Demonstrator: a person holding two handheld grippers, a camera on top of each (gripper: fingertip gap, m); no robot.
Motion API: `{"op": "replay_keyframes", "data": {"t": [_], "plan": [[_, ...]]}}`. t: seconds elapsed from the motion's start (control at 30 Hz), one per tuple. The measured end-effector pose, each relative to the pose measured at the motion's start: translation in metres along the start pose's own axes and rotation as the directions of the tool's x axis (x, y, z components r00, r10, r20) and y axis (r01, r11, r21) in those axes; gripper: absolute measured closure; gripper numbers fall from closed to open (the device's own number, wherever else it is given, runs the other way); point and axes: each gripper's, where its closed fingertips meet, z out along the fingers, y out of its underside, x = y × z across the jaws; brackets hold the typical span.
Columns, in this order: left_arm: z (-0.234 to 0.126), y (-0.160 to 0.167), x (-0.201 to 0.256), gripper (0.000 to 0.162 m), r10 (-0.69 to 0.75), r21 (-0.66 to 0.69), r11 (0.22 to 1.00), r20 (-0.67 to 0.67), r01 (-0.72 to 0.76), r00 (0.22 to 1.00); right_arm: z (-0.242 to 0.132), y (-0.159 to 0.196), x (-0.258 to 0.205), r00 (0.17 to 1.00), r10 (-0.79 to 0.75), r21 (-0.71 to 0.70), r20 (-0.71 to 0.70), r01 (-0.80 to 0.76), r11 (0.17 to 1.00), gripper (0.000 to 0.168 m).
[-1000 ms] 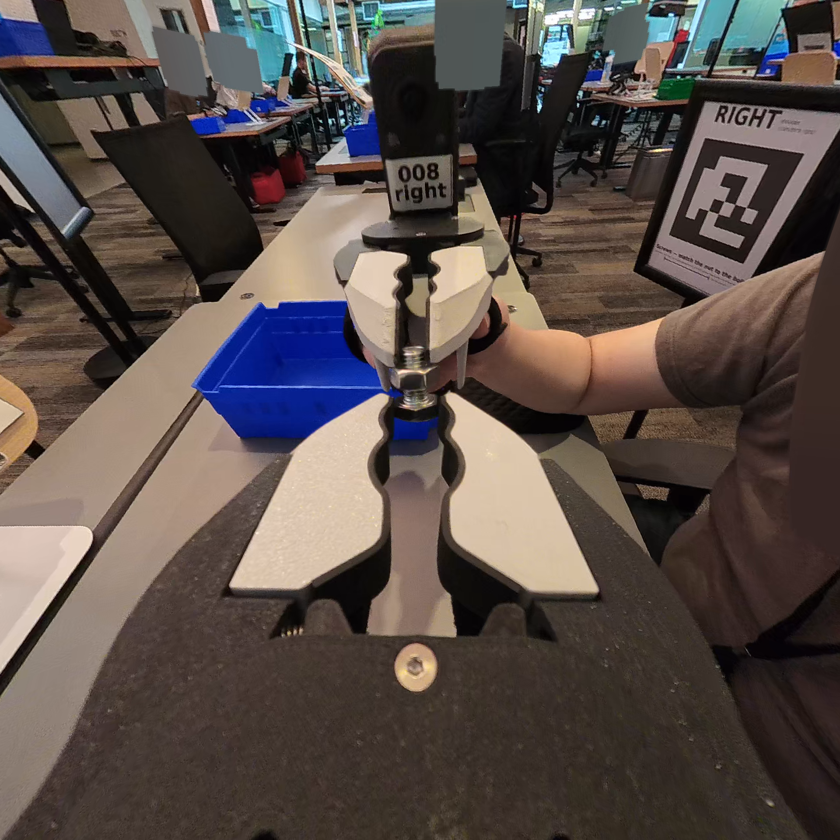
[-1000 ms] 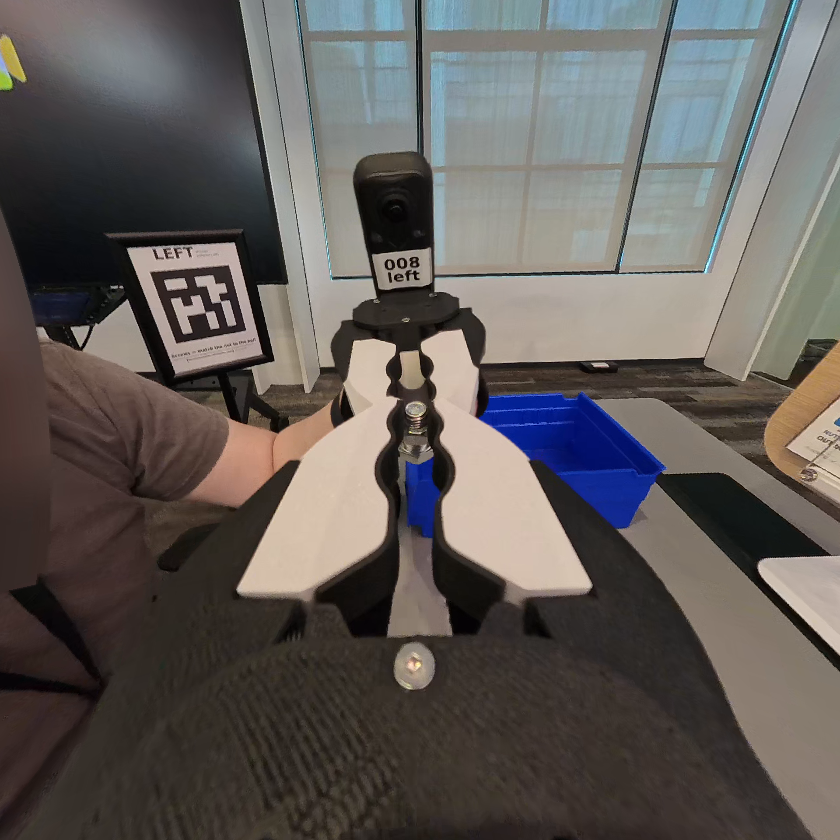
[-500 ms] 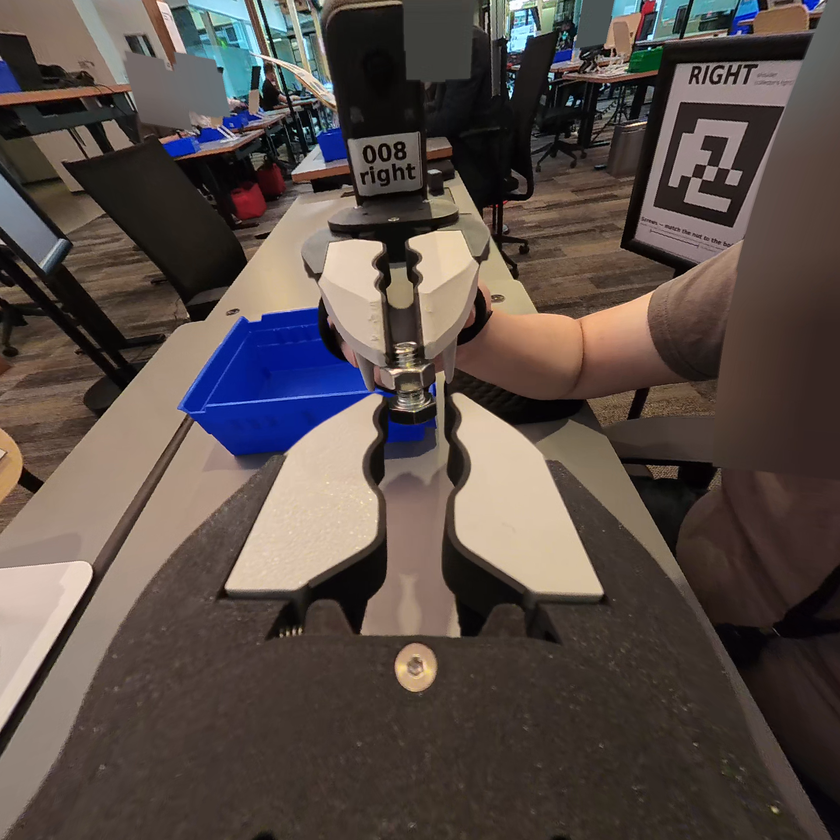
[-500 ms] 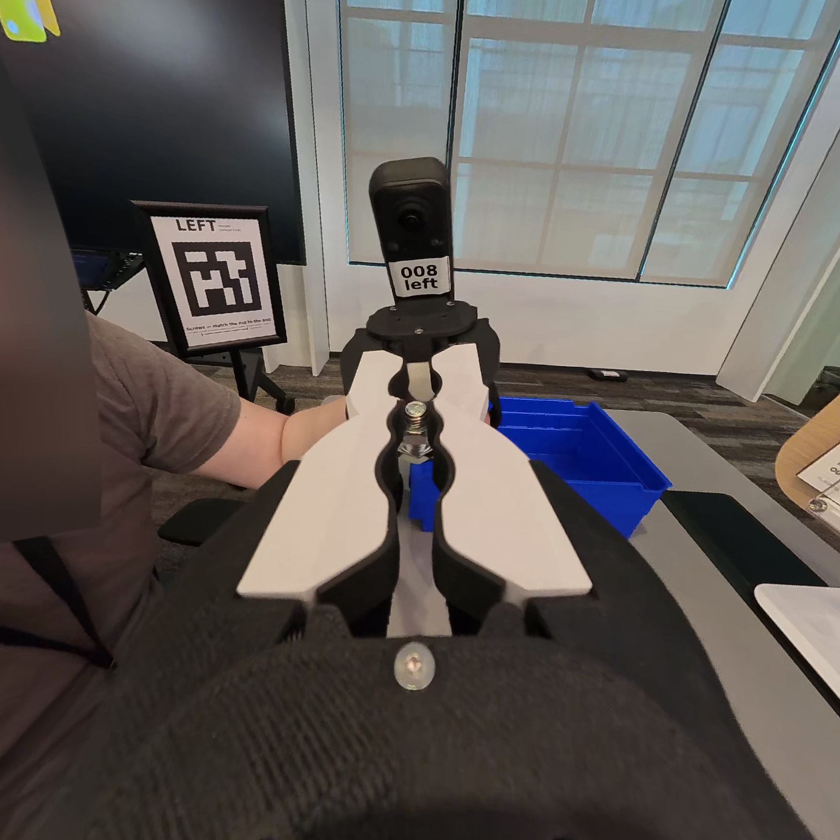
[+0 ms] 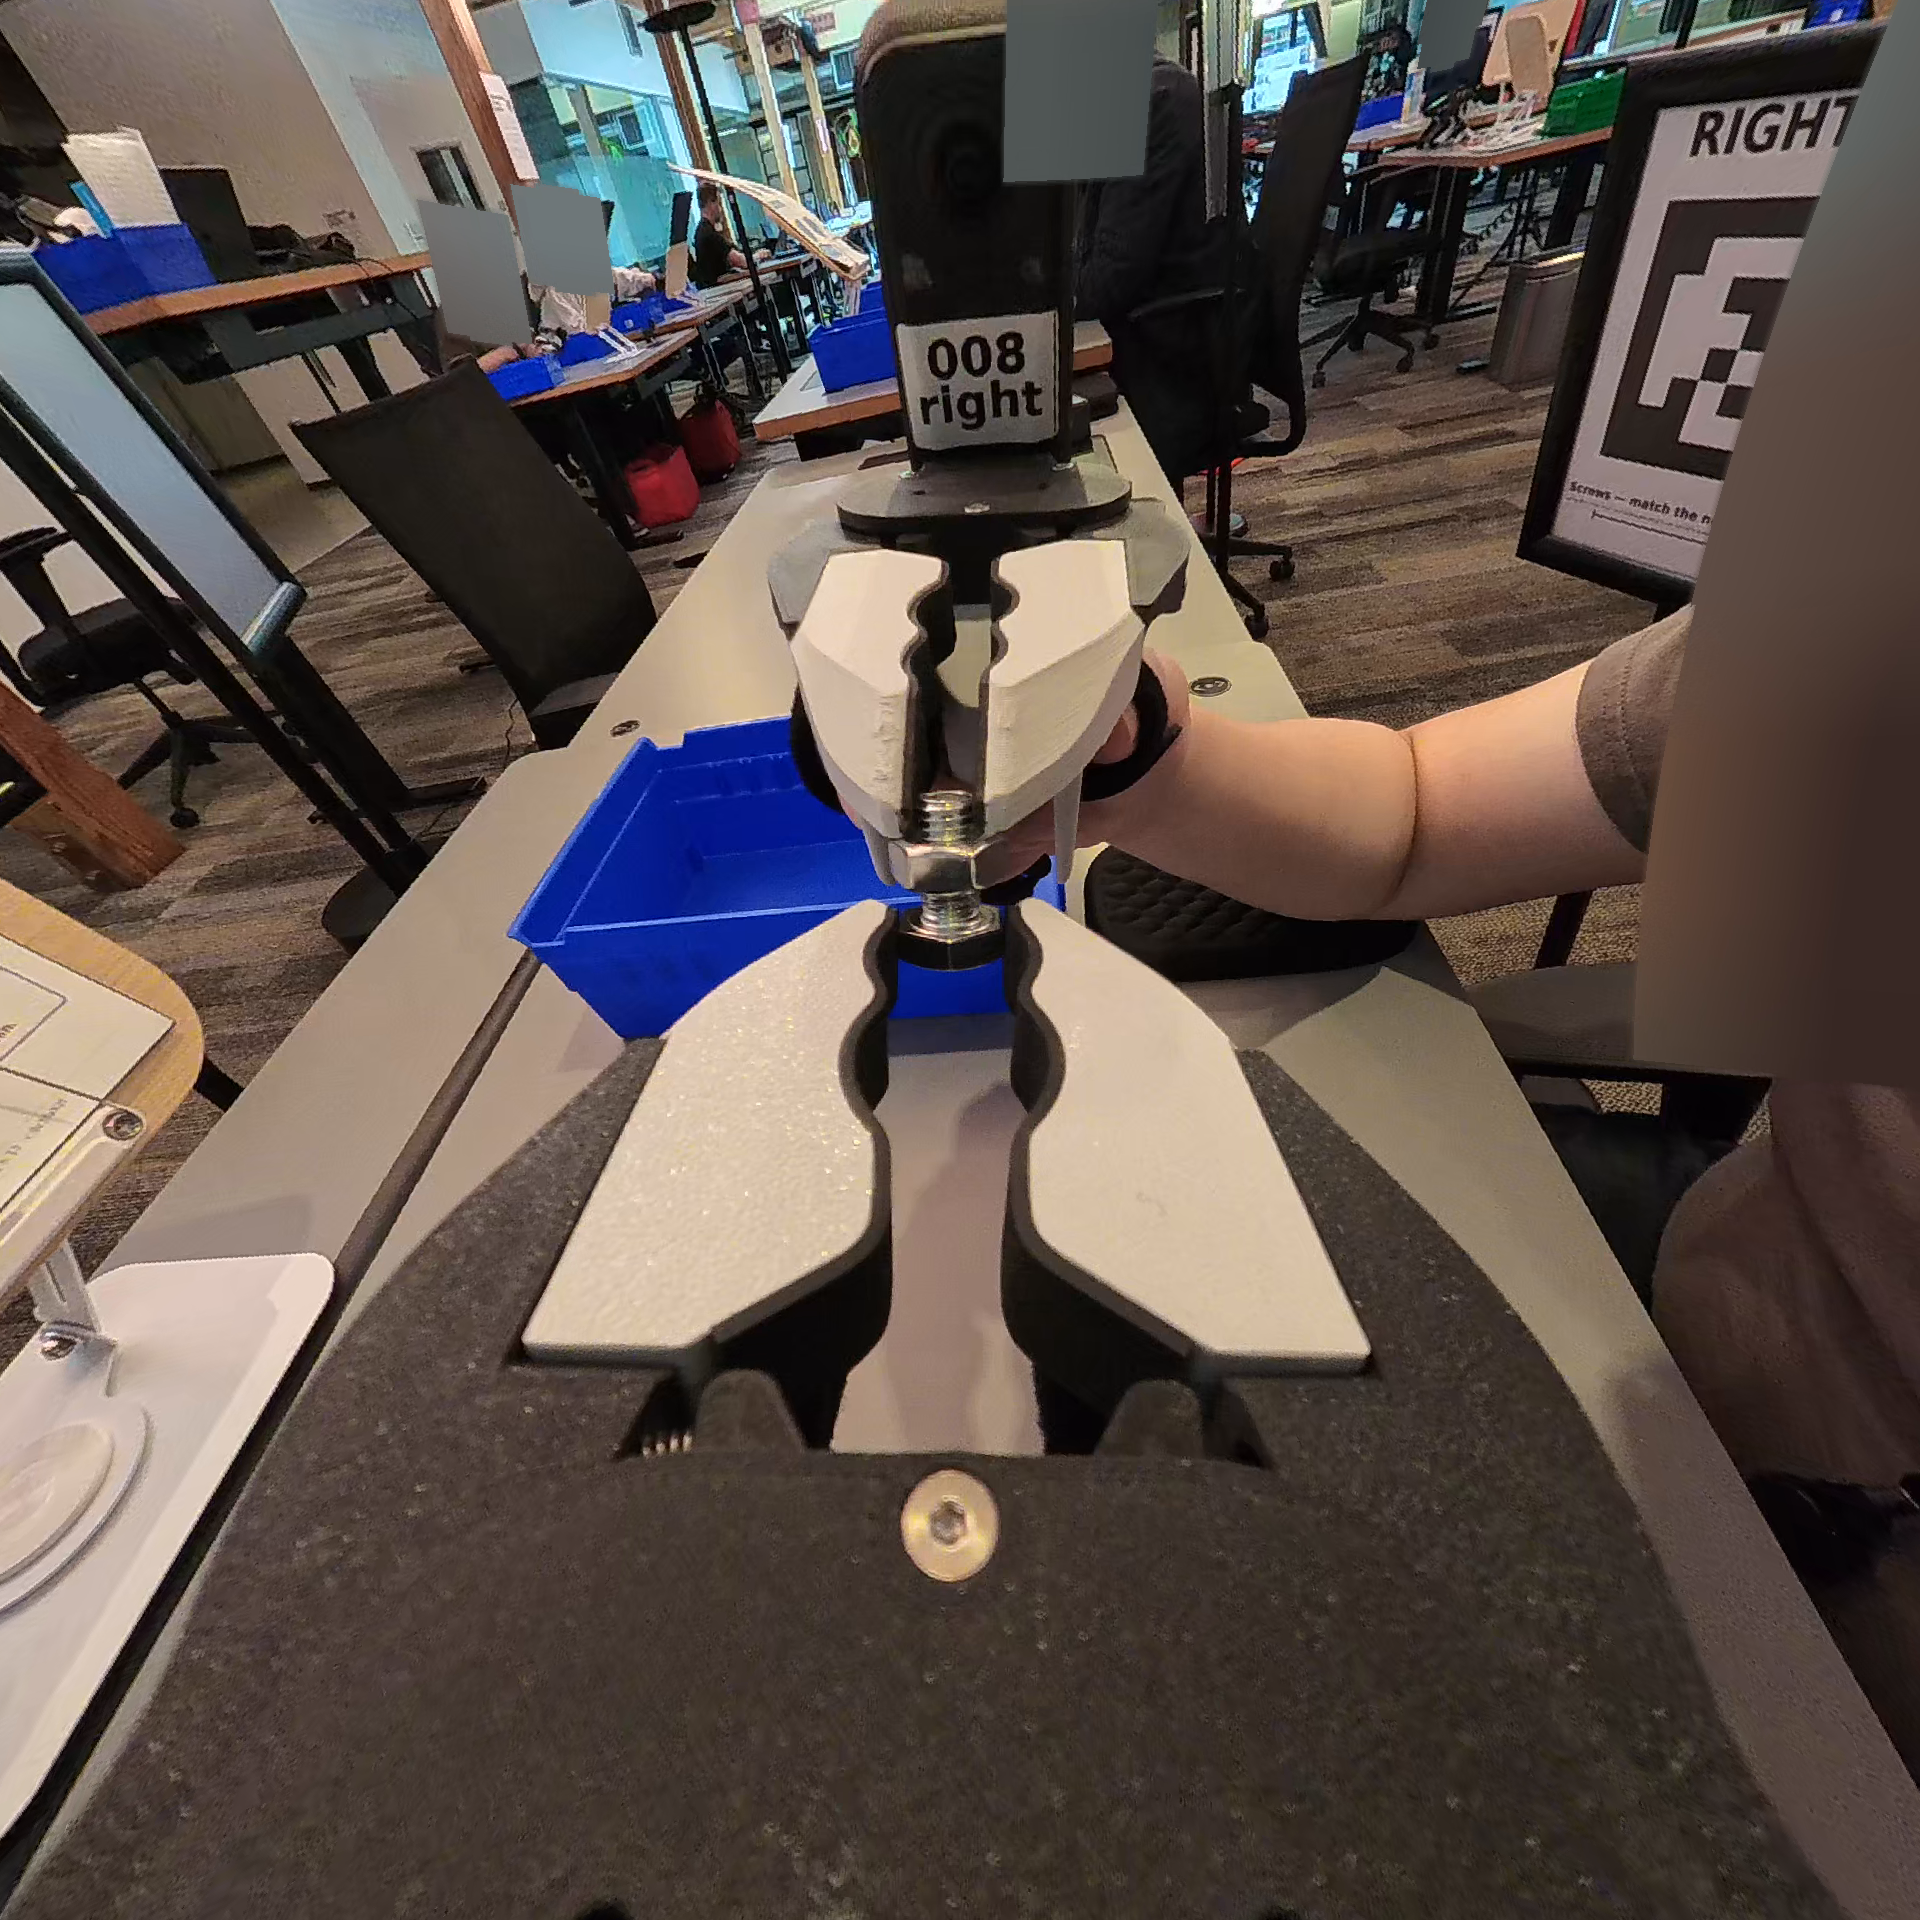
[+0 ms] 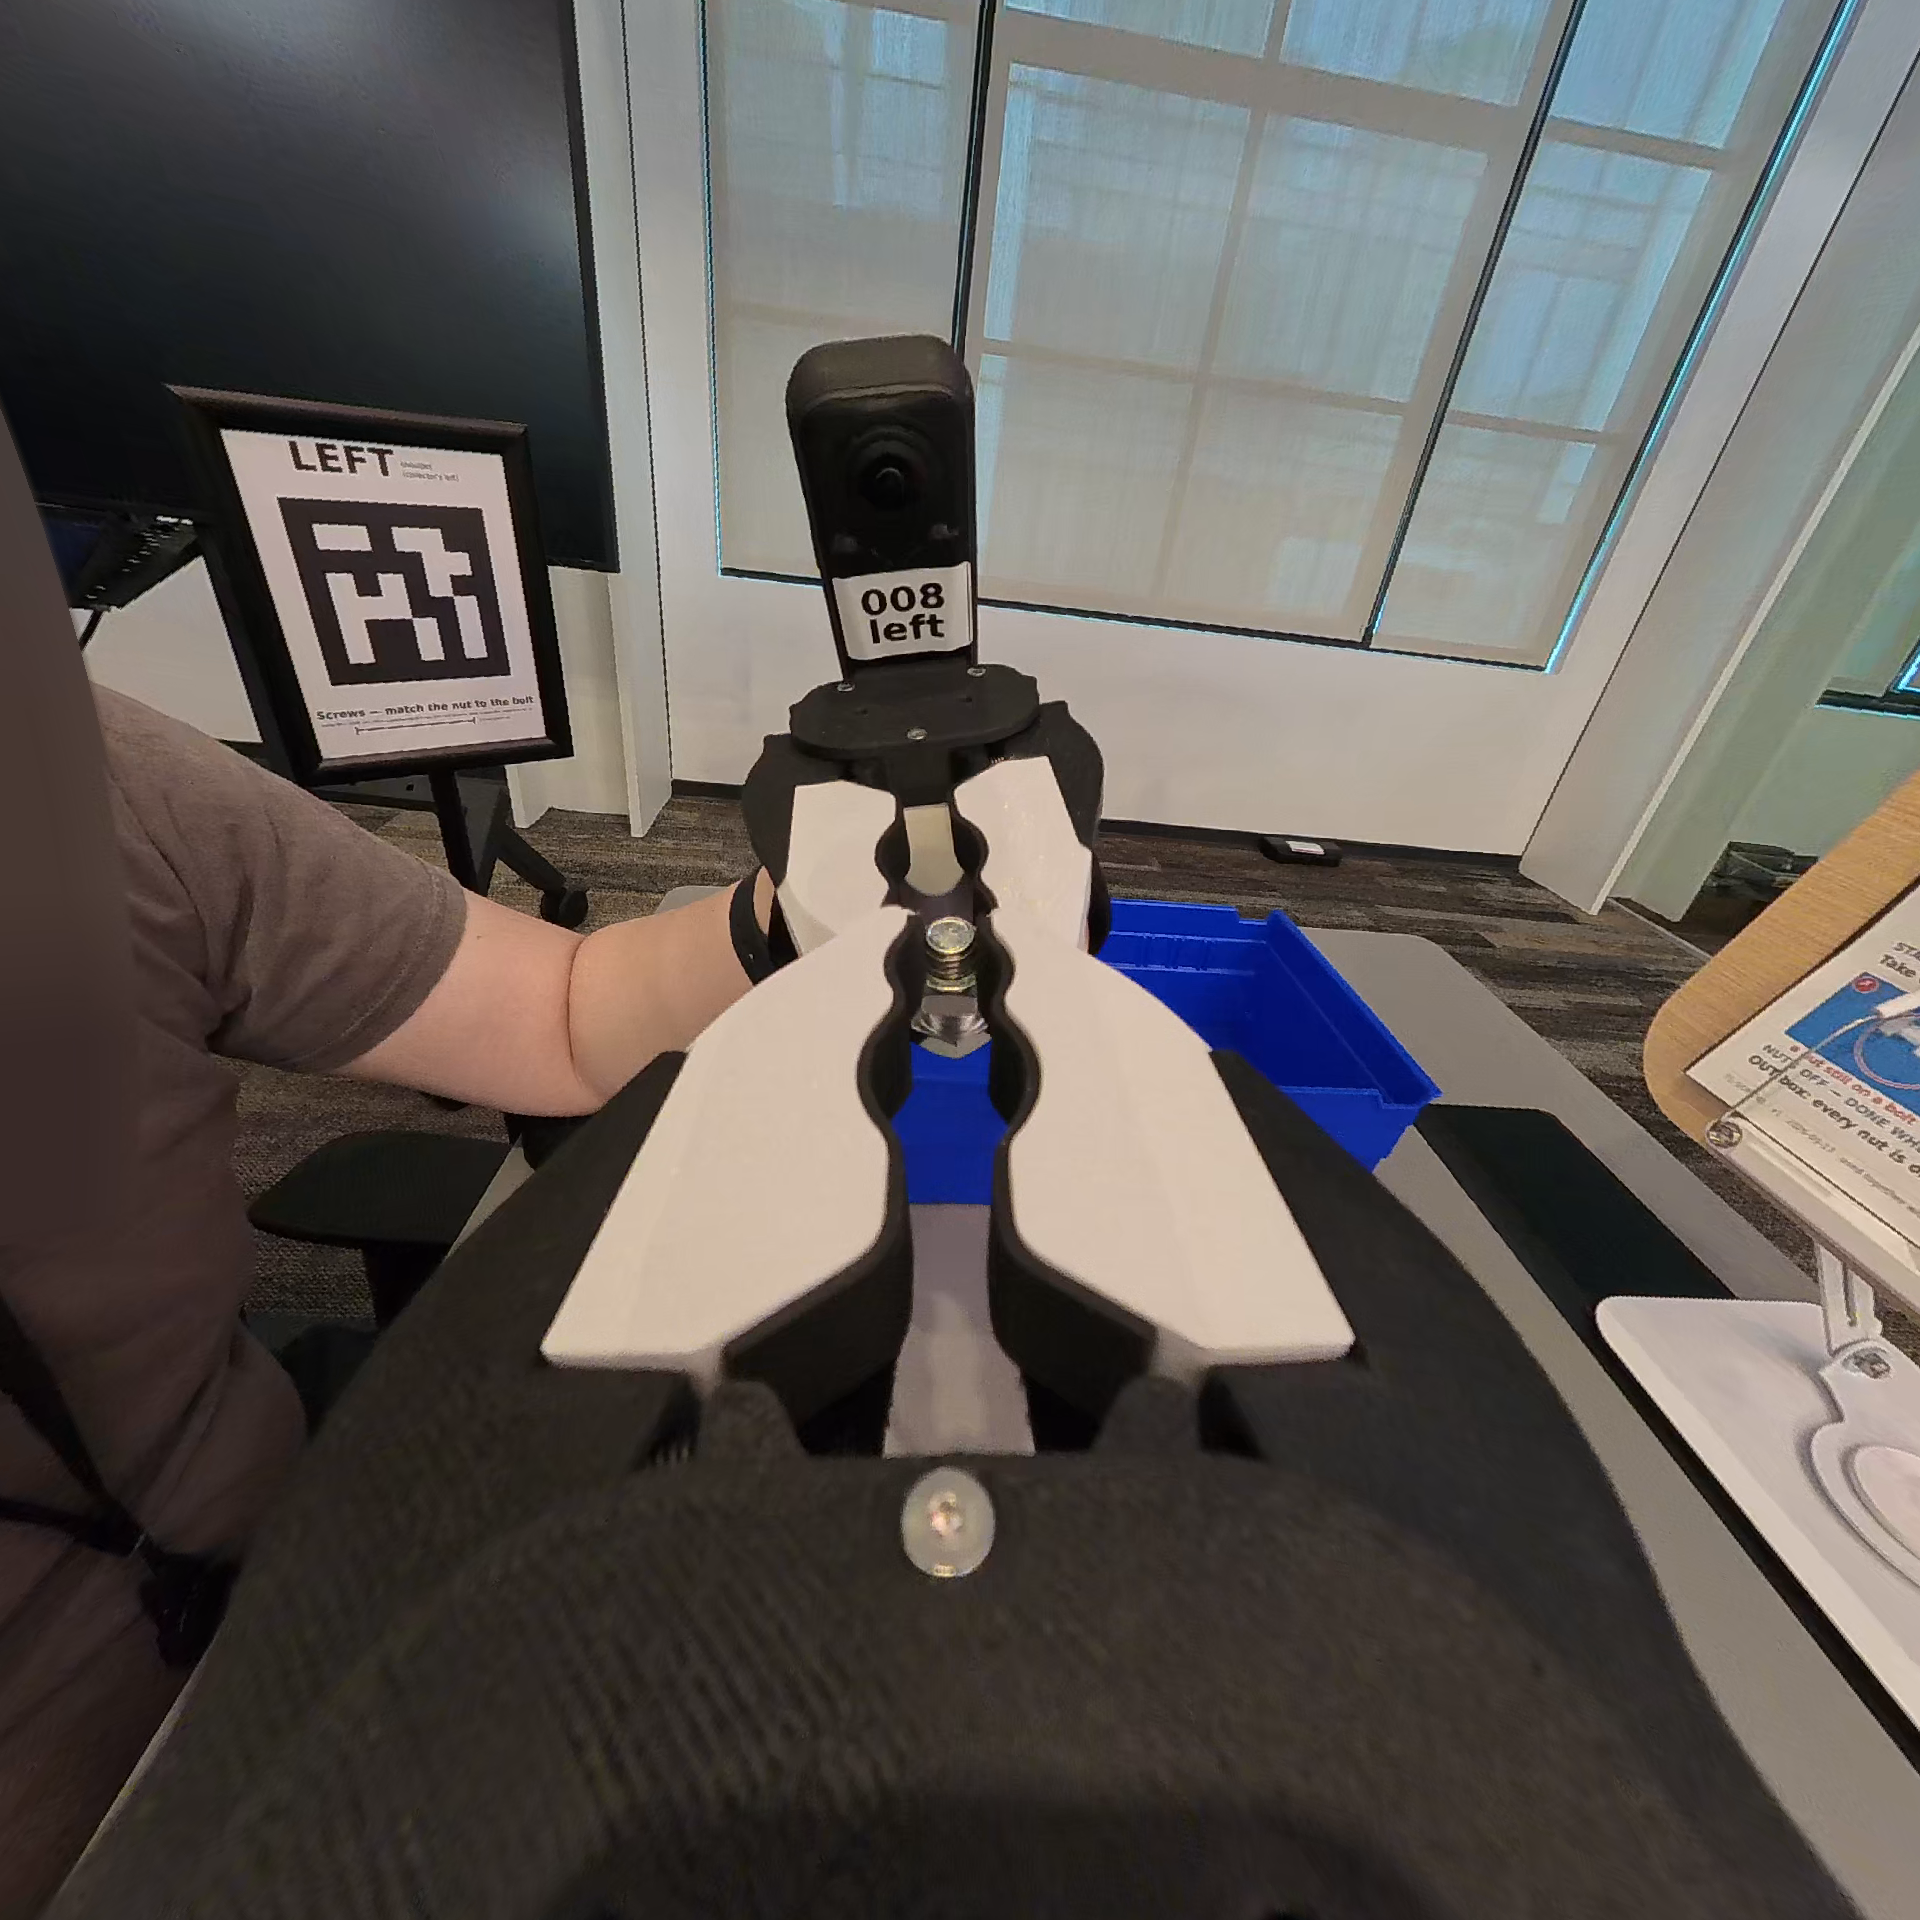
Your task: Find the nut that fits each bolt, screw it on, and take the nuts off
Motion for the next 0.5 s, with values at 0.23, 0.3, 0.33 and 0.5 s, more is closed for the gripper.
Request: {"op": "replay_keyframes", "data": {"t": [0.23, 0.3, 0.33, 0.5], "plan": [[0.000, 0.000, -0.004, 0.144, -0.003, 0.007, 1.000, 0.016, 0.003, 1.000, -0.001, 0.000, 0.003, 1.000, 0.012, 0.009, -0.007, -0.012, 1.000, 0.158], [0.000, -0.001, -0.004, 0.144, 0.010, 0.009, 1.000, 0.029, -0.011, 1.000, -0.001, -0.001, 0.003, 1.000, 0.013, 0.015, -0.005, -0.013, 1.000, 0.158], [0.000, -0.001, -0.005, 0.144, 0.009, 0.005, 1.000, 0.033, -0.009, 0.999, -0.001, -0.001, 0.003, 1.000, 0.011, 0.016, -0.006, -0.011, 1.000, 0.158], [0.000, -0.004, -0.007, 0.145, -0.036, 0.018, 0.999, 0.045, 0.035, 0.998, -0.007, -0.013, 0.007, 0.998, -0.033, 0.080, -0.058, 0.037, 0.996, 0.138]]}}
